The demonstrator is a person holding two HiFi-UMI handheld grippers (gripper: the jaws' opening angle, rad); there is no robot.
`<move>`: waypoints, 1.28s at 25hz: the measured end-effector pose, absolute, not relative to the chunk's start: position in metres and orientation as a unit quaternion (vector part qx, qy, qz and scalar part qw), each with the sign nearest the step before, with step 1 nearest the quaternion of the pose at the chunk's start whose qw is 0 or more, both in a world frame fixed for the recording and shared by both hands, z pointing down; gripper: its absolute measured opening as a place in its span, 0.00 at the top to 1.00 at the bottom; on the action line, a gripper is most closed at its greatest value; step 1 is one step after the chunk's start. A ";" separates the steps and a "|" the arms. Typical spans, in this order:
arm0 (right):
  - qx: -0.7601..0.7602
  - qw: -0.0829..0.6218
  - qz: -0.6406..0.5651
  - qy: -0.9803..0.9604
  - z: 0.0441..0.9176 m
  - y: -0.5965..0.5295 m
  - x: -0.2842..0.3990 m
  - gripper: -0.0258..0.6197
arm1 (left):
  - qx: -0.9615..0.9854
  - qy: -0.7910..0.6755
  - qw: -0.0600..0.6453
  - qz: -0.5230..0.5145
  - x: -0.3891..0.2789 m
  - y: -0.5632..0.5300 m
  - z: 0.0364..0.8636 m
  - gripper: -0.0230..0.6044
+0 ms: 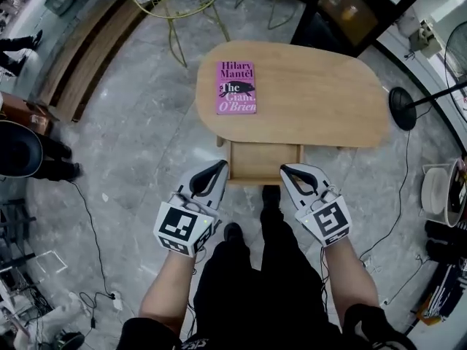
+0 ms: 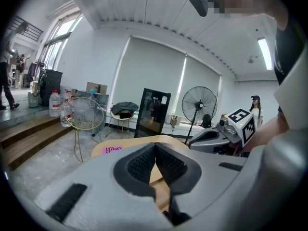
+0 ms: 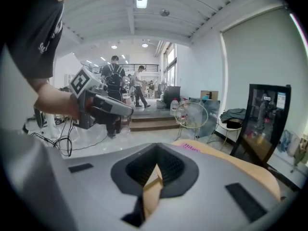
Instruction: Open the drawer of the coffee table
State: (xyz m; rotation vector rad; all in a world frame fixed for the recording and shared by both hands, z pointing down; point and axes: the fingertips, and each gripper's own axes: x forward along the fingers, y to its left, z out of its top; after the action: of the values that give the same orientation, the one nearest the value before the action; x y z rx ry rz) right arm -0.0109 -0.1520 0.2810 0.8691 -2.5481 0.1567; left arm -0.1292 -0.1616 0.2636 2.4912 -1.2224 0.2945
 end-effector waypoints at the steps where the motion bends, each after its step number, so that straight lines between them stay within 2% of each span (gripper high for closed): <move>1: 0.313 0.220 0.050 -0.922 0.270 -0.145 -0.016 0.95 | 0.878 -0.436 0.171 0.101 -0.135 -0.156 0.252 0.95; 15: 0.359 0.189 0.046 -0.913 0.161 -0.041 -0.021 0.95 | 0.876 -0.452 0.140 0.090 -0.177 -0.070 0.147 0.95; 26: 0.369 0.160 0.029 -0.915 0.110 -0.021 0.026 0.95 | 0.872 -0.464 0.122 0.100 -0.146 -0.042 0.114 0.95; 32: 0.363 0.141 0.036 -0.920 0.102 -0.011 0.083 0.95 | 0.864 -0.477 0.122 0.109 -0.102 -0.031 0.106 0.95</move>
State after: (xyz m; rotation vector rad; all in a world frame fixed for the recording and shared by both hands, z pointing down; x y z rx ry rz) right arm 0.0825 -0.0110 0.1017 1.0480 -2.6572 0.1031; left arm -0.1021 -0.0308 0.1061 2.5202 -1.3913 0.3184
